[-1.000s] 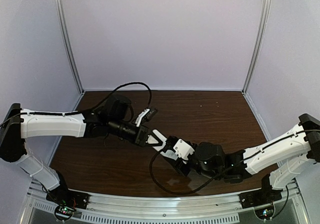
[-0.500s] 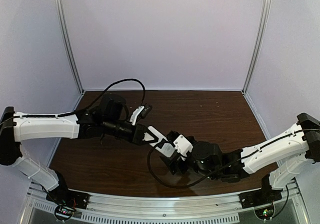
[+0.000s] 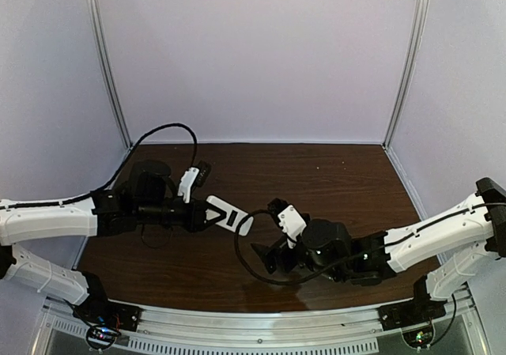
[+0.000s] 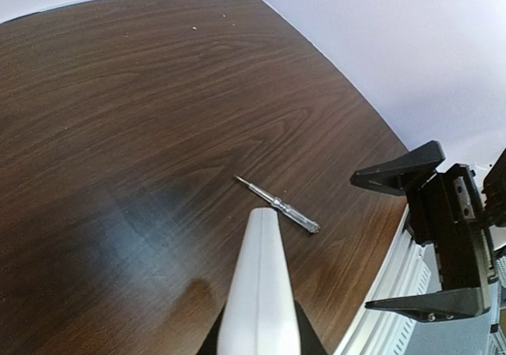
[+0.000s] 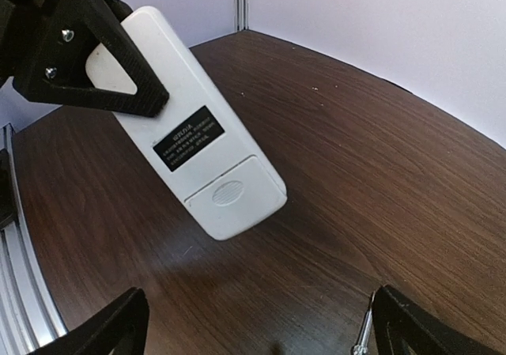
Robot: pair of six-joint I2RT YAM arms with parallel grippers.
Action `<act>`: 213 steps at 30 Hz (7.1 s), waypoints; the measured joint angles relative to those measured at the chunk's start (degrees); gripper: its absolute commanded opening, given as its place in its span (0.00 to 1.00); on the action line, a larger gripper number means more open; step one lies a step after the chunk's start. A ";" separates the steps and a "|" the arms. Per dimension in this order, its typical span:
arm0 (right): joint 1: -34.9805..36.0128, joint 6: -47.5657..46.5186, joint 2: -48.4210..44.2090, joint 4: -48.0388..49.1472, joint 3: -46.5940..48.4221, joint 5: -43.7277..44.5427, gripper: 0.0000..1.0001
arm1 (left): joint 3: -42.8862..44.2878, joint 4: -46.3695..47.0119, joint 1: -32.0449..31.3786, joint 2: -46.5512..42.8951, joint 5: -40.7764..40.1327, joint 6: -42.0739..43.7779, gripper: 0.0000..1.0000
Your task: Unload the batteries from the remote control
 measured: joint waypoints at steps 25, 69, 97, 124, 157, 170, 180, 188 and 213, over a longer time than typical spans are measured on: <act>-1.77 27.28 -10.40 -11.65 2.34 1.57 0.97 | -13.29 15.19 1.33 -11.39 -5.25 -4.22 0.00; -11.61 34.25 0.22 4.07 3.06 -31.39 0.89 | -27.02 71.12 14.36 13.84 27.58 -40.02 0.00; -11.61 37.53 14.67 -9.31 20.76 -29.77 0.76 | -33.59 75.54 19.76 12.00 26.27 -48.74 0.00; -11.61 36.96 18.29 -13.94 27.32 -28.04 0.67 | -33.94 75.73 20.17 12.98 27.06 -47.54 0.00; -11.82 37.22 20.31 -15.32 29.57 -27.06 0.38 | -33.94 75.47 21.07 13.27 27.21 -47.45 0.00; -12.00 36.15 22.01 -16.24 31.21 -27.32 0.39 | -33.97 74.49 21.27 13.27 26.56 -47.47 0.00; -12.22 36.50 22.64 -18.27 33.27 -27.08 0.27 | -34.05 74.75 21.66 13.27 26.08 -47.23 0.00; -12.24 36.52 22.73 -20.13 34.53 -26.67 0.19 | -34.05 75.38 21.77 13.27 25.99 -47.17 0.00; -11.80 37.38 22.71 -22.03 35.56 -25.62 0.25 | -34.10 75.58 22.43 13.18 27.02 -45.88 0.00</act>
